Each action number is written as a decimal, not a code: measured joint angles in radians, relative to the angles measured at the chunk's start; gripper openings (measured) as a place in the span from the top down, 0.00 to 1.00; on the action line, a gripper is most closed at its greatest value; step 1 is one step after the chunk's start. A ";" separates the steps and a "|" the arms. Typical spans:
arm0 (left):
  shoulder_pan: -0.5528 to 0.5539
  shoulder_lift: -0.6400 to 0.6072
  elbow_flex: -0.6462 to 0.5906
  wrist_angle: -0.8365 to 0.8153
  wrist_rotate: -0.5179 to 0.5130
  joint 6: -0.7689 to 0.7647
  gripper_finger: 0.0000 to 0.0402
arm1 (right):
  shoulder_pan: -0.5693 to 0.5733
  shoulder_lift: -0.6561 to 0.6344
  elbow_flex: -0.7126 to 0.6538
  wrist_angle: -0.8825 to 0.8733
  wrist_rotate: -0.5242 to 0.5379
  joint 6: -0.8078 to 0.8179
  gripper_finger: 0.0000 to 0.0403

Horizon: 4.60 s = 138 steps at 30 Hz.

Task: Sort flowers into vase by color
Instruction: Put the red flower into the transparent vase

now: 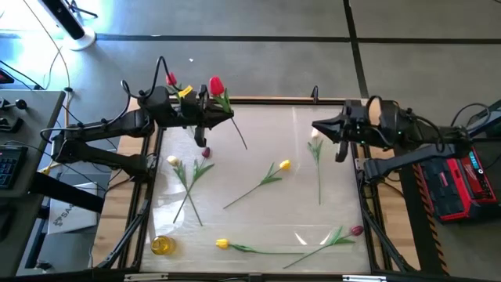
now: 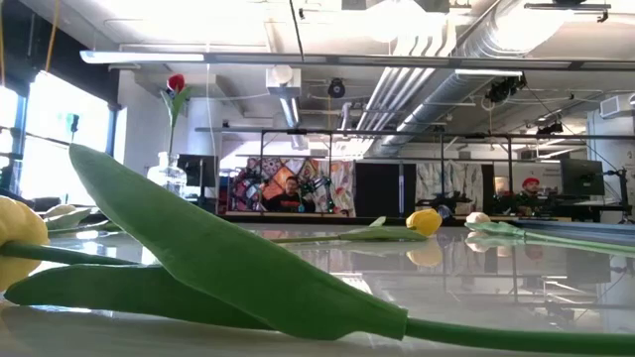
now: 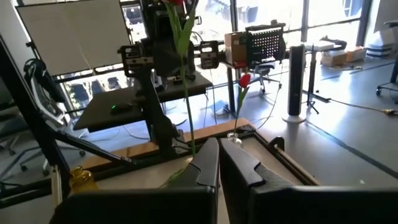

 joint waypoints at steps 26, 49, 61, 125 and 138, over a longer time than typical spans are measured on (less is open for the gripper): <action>-0.019 -0.001 0.000 -0.077 -0.016 0.018 0.99 | 0.000 -0.072 -0.180 0.160 0.027 0.045 1.00; 0.003 -0.169 0.000 -0.312 -0.408 0.106 0.99 | 0.000 -0.071 -0.180 0.159 0.025 0.045 1.00; 0.001 -0.299 0.000 -0.457 -0.911 0.111 0.99 | 0.000 -0.071 -0.180 0.159 0.025 0.045 1.00; 0.398 -0.394 -0.251 -0.411 -0.608 0.102 0.99 | 0.000 -0.071 -0.179 0.159 0.026 0.044 1.00; 0.404 -0.394 -0.378 -0.381 -0.551 -0.004 0.99 | 0.000 -0.071 -0.179 0.159 0.026 0.044 1.00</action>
